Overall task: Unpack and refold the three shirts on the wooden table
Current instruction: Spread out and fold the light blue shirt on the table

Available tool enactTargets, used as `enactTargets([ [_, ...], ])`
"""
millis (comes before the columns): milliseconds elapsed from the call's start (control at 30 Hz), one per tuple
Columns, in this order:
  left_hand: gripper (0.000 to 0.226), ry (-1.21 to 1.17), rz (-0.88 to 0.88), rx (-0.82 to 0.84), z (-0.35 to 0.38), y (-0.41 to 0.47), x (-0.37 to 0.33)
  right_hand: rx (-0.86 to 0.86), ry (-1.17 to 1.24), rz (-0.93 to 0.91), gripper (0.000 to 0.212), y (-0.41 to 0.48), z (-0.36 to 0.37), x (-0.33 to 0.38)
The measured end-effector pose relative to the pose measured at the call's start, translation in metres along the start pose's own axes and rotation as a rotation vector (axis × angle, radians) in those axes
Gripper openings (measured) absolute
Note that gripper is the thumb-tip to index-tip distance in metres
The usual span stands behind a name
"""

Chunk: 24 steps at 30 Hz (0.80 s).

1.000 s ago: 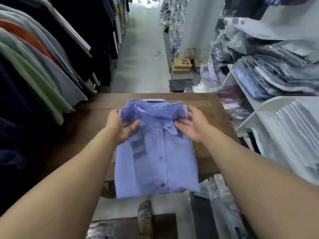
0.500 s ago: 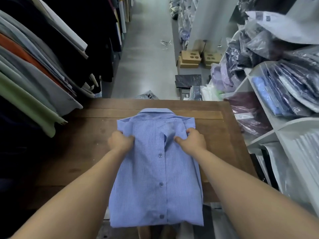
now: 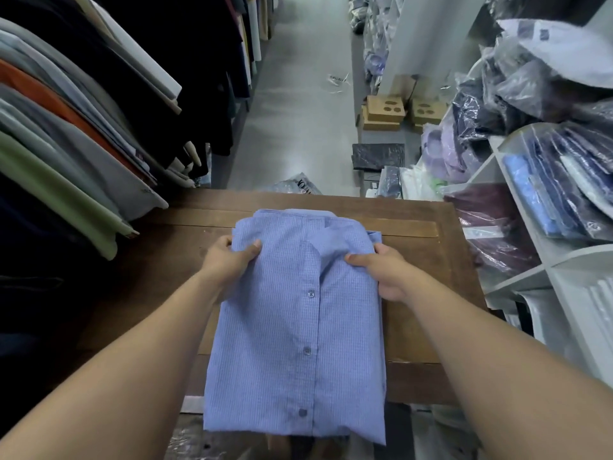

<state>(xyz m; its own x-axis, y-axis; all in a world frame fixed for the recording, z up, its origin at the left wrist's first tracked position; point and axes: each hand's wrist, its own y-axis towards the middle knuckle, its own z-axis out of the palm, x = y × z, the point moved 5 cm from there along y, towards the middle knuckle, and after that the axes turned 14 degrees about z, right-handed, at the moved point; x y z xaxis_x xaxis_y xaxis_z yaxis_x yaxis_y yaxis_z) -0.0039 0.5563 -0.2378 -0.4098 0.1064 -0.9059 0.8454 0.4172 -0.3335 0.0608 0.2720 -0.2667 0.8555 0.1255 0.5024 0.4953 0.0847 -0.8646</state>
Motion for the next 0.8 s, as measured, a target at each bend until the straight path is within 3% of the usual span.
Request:
enactTargets([
  [167,0.039,-0.134,-0.049,0.025,-0.010,0.009,0.004,0.038,0.094,-0.034,0.053,-0.004,-0.005,0.006],
  [333,0.046,-0.071,-0.082,0.011,-0.006,0.016,0.010,-0.082,0.199,-0.066,0.046,0.003,-0.018,0.000],
  [433,0.049,0.097,-0.178,0.029,-0.006,0.017,0.018,-0.133,0.158,0.015,0.030,0.007,-0.022,-0.007],
  [533,0.032,0.131,-0.113,0.043,-0.005,0.020,0.019,-0.221,0.081,-0.040,0.017,0.009,-0.027,-0.005],
  [667,0.022,-0.038,0.010,-0.062,-0.009,0.019,0.008,-0.377,0.128,-0.170,0.027,0.004,-0.035,0.007],
  [800,0.030,-0.087,-0.038,-0.084,-0.013,0.019,0.015,-0.371,0.157,-0.132,0.035,0.006,-0.033,0.000],
])
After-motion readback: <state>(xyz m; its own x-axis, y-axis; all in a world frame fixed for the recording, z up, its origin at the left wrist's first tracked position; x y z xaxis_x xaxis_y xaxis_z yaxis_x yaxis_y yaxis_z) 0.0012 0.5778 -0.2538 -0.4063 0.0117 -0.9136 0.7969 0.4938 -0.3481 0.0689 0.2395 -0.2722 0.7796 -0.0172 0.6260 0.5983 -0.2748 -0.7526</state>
